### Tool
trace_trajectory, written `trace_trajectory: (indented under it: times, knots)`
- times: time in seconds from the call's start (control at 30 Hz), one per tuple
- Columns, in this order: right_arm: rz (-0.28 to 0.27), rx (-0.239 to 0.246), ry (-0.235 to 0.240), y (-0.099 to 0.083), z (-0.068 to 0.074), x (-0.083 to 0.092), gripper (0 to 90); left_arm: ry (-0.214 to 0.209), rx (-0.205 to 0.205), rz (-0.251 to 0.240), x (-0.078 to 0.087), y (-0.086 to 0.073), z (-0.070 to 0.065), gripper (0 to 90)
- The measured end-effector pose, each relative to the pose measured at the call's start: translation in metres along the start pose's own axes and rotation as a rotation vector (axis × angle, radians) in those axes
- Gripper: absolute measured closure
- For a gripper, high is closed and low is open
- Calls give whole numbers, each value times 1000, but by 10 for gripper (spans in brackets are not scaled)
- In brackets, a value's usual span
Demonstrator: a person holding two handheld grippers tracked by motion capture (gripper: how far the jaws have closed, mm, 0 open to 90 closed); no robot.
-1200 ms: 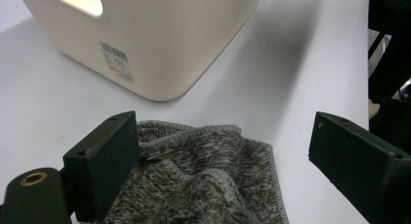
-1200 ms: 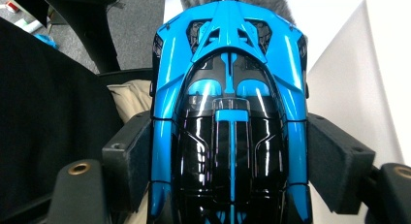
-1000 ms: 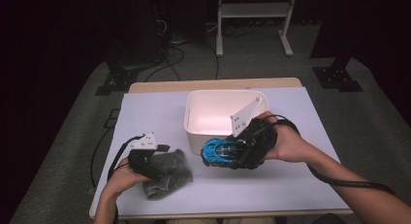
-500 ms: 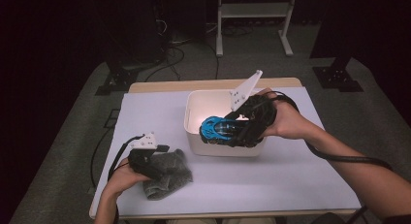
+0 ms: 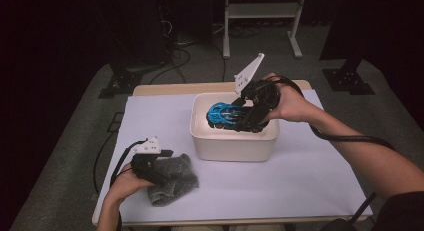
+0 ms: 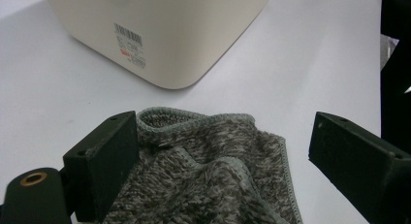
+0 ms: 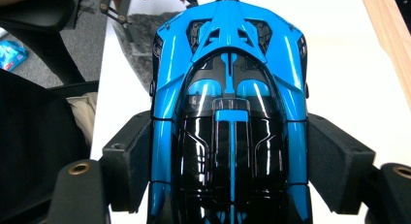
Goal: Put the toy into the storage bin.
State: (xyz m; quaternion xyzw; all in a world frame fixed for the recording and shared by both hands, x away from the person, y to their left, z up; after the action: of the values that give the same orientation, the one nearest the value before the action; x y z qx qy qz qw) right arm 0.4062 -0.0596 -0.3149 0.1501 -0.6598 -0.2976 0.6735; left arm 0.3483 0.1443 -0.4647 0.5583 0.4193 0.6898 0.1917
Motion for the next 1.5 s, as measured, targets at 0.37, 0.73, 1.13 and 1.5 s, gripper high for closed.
trace_trajectory:
  times: [0.37,0.73,1.13,1.5]
  knots:
    - [26,-34,25,-7,-27,-19,251,19,5,-3,5,-1,4,99]
    - [40,-60,41,-13,-45,-37,251,25,1,-6,7,-1,5,99]
    - [93,-92,57,-23,-56,-60,251,26,5,-14,10,-1,4,99]
    - [132,-91,74,-27,-57,-81,251,28,6,-21,12,-1,3,99]
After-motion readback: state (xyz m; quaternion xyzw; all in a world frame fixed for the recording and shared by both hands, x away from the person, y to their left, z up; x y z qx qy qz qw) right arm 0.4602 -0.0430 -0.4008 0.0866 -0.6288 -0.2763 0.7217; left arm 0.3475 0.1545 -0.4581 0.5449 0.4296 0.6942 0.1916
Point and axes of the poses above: each handheld gripper's, and its own axes: x roughly backward along the jaws, y roughly out of its top, z roughly to its left, the point moved 10 cm from there along -x, roughly forward along the jaws, and after that the axes turned 9 degrees about -x, right-handed, at the moved point
